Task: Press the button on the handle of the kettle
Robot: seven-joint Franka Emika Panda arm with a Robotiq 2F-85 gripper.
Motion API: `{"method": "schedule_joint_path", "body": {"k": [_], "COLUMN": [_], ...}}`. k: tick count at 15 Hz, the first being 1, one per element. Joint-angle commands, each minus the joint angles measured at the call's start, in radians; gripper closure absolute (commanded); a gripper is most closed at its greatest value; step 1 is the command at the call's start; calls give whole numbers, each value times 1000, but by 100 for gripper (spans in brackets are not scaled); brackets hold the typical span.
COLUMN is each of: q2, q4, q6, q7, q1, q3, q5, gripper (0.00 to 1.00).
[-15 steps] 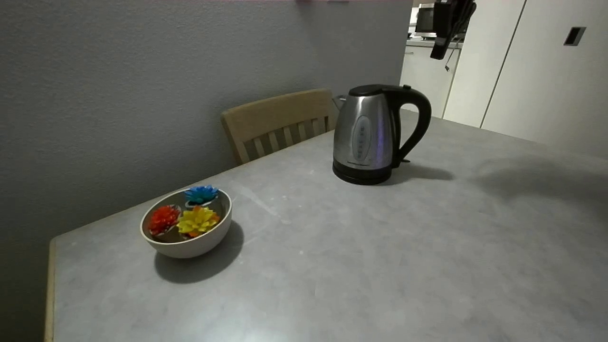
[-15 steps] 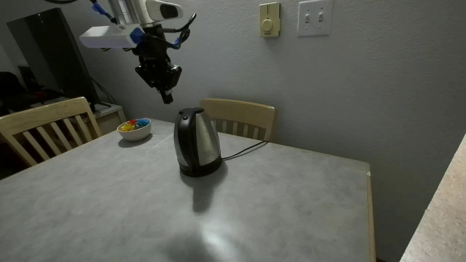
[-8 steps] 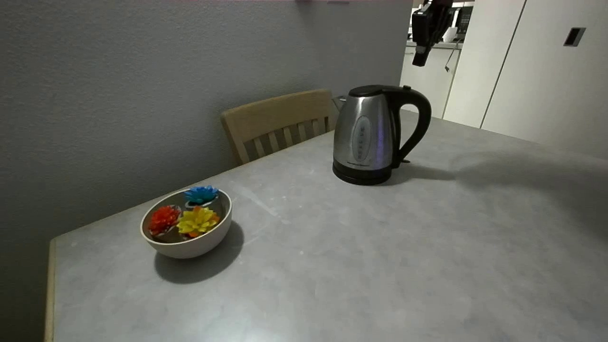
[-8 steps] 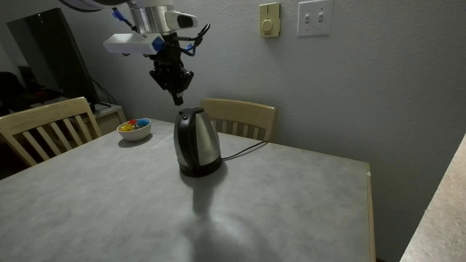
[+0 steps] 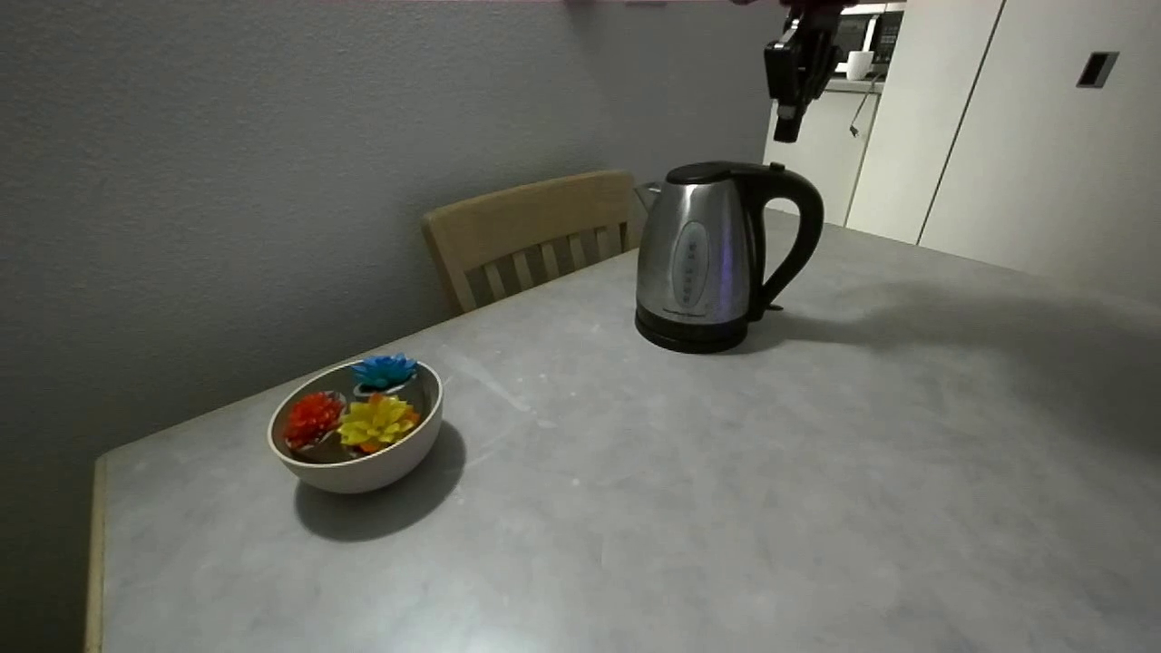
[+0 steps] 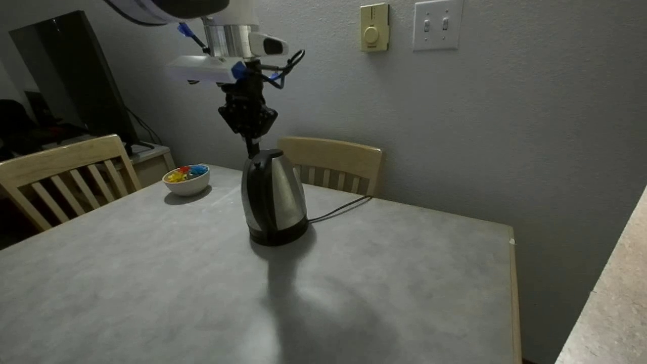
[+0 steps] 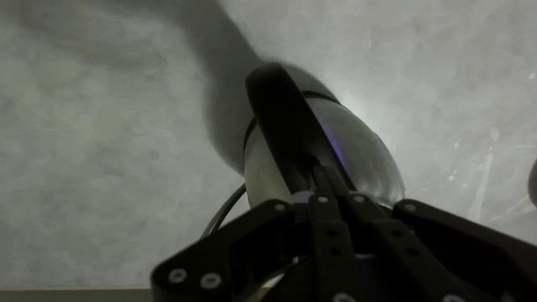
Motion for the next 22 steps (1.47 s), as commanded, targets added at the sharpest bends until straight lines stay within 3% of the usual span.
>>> {"method": "schedule_joint_path", "body": {"k": [1, 6, 9, 16, 22], "q2": [124, 195, 153, 21, -33], "q4": [101, 214, 207, 168, 168], "q6": [-81, -182, -181, -217, -246], "q7": [2, 9, 24, 137, 127], "q1": [-32, -29, -16, 66, 79], "q3": [40, 55, 50, 43, 60], "q5": [9, -13, -42, -236, -278], "gripper": [100, 100, 100, 100, 100]}}
